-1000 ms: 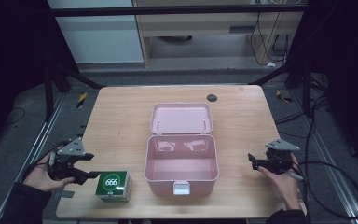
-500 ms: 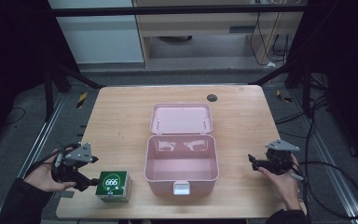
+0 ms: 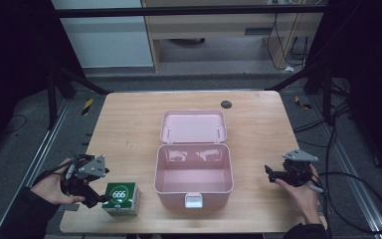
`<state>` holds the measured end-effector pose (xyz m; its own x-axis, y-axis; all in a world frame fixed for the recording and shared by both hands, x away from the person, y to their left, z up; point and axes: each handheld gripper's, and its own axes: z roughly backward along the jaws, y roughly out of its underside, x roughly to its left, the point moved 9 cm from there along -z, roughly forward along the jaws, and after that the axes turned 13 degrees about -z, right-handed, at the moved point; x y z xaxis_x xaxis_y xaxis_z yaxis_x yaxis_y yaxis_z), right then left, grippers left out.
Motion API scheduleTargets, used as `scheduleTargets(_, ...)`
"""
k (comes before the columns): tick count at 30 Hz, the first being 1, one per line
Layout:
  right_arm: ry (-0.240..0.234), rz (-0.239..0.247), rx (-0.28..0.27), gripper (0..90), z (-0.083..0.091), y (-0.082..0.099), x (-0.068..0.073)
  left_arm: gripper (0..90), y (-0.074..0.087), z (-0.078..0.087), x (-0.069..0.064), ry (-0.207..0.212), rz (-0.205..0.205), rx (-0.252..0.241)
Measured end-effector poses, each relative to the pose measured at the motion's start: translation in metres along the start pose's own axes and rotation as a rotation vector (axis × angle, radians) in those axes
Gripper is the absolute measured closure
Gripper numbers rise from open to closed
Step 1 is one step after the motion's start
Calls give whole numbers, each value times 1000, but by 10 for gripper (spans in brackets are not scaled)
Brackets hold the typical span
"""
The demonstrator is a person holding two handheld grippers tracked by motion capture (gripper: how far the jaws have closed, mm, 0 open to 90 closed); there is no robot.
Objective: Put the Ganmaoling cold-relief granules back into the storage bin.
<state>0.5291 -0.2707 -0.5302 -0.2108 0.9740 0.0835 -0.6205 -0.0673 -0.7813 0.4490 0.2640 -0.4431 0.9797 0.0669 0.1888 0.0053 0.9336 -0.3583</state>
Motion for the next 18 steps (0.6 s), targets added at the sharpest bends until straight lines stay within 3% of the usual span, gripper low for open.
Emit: scheduleTargets(18,5,8,9,70,-1,3,0,120,-9,-18,-11,77,-83,79)
